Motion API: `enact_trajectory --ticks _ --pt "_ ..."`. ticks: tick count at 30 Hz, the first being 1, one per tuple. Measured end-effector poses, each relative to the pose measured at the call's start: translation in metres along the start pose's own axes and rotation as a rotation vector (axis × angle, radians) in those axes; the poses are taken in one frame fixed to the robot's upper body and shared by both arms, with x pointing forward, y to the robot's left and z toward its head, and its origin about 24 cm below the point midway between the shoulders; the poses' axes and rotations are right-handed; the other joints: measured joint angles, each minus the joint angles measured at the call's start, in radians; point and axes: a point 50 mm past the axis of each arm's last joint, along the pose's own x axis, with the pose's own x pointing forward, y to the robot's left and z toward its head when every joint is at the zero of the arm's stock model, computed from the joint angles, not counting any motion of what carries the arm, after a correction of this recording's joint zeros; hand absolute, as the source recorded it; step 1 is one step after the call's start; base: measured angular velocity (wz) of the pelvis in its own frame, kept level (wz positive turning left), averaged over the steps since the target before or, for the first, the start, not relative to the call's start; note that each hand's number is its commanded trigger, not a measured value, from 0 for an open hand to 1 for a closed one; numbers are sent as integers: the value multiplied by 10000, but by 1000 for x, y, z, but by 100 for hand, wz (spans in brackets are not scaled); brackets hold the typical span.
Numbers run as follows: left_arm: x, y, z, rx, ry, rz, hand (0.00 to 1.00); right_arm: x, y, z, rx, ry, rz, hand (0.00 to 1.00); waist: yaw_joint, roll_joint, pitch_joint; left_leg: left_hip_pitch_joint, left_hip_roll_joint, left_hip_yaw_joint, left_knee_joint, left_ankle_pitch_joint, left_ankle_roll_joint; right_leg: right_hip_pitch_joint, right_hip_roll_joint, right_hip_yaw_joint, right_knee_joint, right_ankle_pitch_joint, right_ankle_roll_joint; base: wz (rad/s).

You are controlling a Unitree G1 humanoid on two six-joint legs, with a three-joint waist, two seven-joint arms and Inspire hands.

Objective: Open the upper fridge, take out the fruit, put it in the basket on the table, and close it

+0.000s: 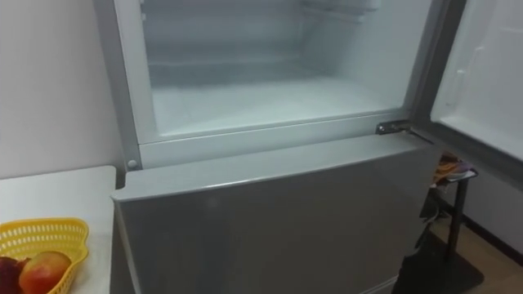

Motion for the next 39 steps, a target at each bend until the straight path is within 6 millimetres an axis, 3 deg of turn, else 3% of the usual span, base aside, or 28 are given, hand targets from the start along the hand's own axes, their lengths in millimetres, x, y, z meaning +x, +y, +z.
enact_trajectory --ticks 10,20,26,39 --pt "-1 1 -1 -68 -155 36 0 -1 6 8 -1100 -671 -269 0 12 47 69 16 -7 -47 27 5 2 -56 -25 -58 -18 -26 -8 0" --pt "0 1 3 -212 -470 -8 0 -4 18 7 -5917 -2125 -589 0 71 -8 84 -317 -157 -91 114 43 43 -612 -53 95 559 -149 10 -5" --pt "1 3 11 -191 -874 -256 0 -9 31 -10 -8612 -2018 -92 0 8 -211 168 -557 -188 -199 252 53 54 -887 -4 181 765 -211 32 -5" --pt "2 -2 13 -268 -1241 -697 0 -30 52 -39 -11234 -1312 1918 0 34 -351 133 -586 -170 -830 313 72 19 -808 7 102 742 -129 -101 1"
